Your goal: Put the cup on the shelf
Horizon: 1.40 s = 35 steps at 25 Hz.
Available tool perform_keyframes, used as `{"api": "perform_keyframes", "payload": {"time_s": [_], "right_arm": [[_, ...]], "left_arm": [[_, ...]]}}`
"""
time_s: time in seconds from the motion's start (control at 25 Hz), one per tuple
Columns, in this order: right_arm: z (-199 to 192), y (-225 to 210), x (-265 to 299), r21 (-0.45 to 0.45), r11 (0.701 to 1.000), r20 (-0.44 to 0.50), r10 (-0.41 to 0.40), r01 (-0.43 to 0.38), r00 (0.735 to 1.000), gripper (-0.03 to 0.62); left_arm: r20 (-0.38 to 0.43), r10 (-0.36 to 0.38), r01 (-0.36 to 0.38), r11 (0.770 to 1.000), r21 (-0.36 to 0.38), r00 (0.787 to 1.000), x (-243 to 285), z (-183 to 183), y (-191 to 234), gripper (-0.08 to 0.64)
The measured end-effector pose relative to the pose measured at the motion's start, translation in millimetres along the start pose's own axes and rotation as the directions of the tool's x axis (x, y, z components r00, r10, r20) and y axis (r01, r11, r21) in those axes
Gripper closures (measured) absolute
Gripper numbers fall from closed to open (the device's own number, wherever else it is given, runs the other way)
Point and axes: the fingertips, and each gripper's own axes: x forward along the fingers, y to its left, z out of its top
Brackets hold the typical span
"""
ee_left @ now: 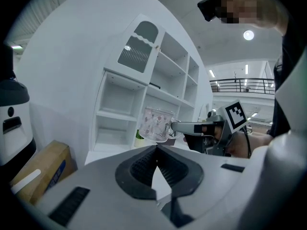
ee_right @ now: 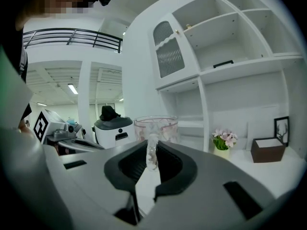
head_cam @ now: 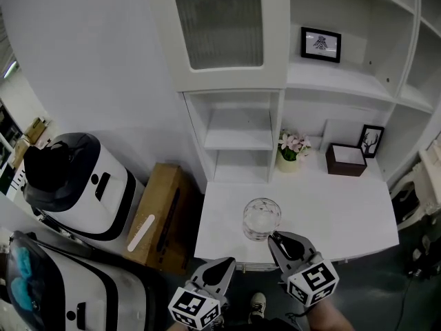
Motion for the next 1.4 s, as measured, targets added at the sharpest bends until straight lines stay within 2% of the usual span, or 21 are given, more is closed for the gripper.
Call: {"api": "perform_keyframes", "payload": {"time_s": [0.32, 0.64, 1.04, 1.4], "right_arm": [[9, -29, -4, -0.020, 0.998, 0.023, 0.058, -0.057, 0.998, 0.558], [13, -41, 0, -0.021, 0.996, 0.024, 0.086, -0.086, 0.996, 0.560], [18, -50, 19, -0.019, 0.999, 0.026, 0.045, -0.044, 0.999, 0.560], [26, -55, 45, -0.022, 1.000, 0.018, -0.015, 0.015, 1.000, 0.560]], "left_arm": [[0.025, 0.050, -0.050, 0.999, 0.016, 0.998, 19, 10, -21, 0.555], [-0.001, 0.064, -0.064, 0.998, 0.021, 0.998, 27, 15, -27, 0.555], [-0.009, 0.015, -0.015, 0.999, 0.036, 1.000, 41, 21, -16, 0.555], [-0.016, -0.044, 0.044, 0.998, 0.041, 0.999, 50, 33, 12, 0.555]]}}
